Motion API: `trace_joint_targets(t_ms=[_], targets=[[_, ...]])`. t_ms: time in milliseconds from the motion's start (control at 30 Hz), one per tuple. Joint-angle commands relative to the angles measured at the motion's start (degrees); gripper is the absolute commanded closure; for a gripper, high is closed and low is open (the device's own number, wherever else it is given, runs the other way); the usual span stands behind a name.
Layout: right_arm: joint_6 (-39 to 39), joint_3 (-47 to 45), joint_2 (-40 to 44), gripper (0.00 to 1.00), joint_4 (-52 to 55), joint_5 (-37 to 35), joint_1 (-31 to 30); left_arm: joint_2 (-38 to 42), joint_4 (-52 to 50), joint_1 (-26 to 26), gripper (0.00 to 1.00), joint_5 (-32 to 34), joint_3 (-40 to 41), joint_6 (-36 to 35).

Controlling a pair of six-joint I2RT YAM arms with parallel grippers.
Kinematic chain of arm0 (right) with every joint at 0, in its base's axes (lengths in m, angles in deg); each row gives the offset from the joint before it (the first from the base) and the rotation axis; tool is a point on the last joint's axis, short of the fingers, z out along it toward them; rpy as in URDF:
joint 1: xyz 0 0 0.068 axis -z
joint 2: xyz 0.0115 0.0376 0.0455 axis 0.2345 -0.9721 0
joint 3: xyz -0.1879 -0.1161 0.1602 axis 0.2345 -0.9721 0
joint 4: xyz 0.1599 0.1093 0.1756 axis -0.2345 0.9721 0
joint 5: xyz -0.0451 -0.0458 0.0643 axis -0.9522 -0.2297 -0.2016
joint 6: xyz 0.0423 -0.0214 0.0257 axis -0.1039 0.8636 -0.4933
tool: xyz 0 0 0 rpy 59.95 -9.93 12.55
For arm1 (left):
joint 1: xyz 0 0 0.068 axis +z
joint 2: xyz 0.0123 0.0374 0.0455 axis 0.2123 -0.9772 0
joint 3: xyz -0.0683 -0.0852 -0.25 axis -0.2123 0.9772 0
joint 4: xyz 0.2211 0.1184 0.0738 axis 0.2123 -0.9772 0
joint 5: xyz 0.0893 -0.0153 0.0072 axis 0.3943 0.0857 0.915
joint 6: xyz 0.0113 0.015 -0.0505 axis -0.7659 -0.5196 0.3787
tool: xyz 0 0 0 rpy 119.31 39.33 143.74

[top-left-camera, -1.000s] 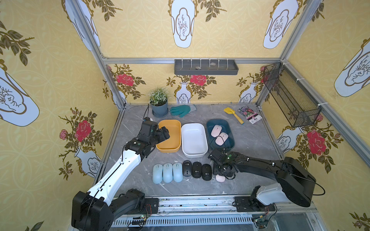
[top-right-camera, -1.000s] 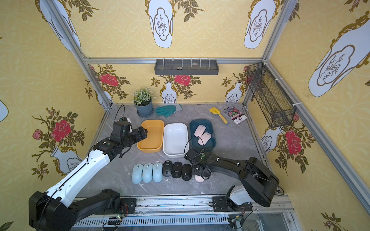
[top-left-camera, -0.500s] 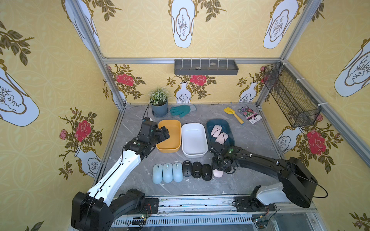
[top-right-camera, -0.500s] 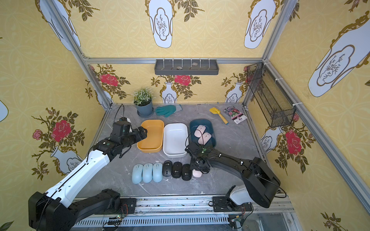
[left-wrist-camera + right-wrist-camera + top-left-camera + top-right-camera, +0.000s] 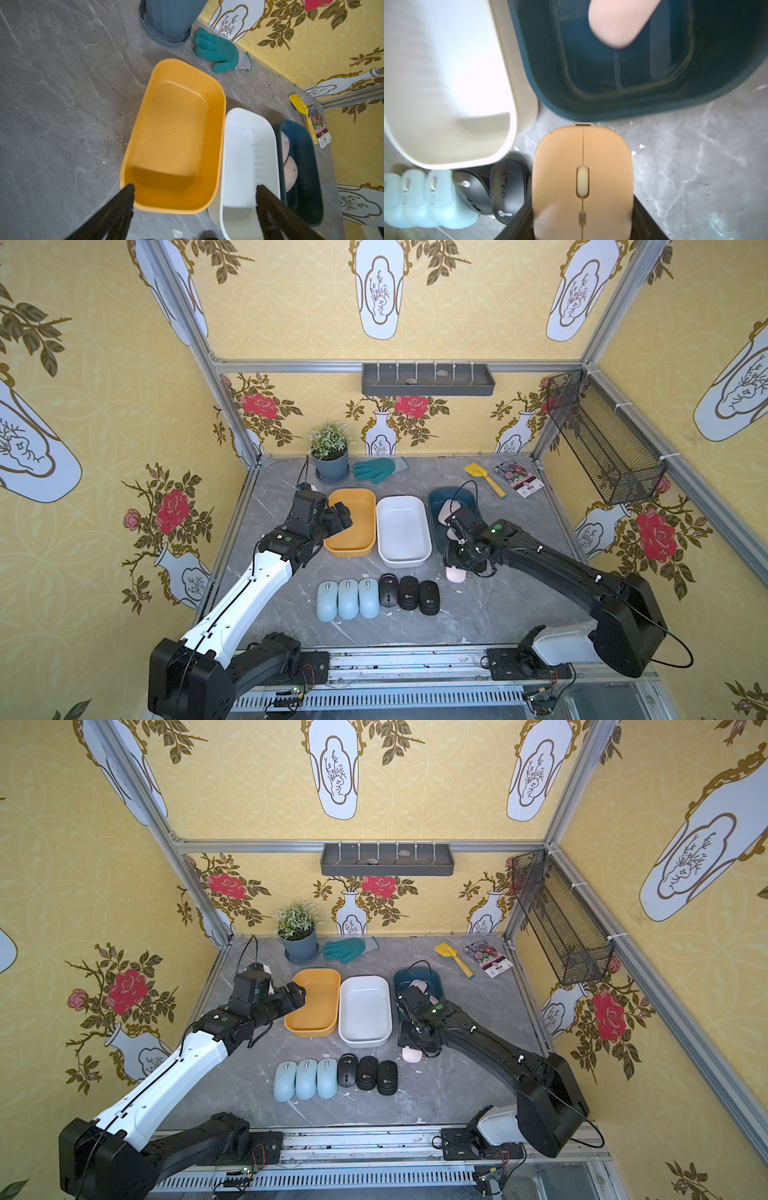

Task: Place the mice by color into the storage box
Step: Place the mouse in the storage box.

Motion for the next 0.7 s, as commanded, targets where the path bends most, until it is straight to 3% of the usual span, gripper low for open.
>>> trace_joint_targets(t_ms=[0,367,667], targets=[[5.6,3.1,-0.8,0.44,1.8,0.1,1.8,0.1,1.0,0.1,0.08,0.5,0.6,0.4],[17.1,14.9,-11.2,0.43,-3.5,0.8,11.9,0.6,1.9,0.1,0.08,0.1,2.6,1.3],[19.3,20.1,-21.3,0.44,-8.7,4.3,17.3,-0.1,2.5,0.1,0.07,0.9,2.7,1.0]])
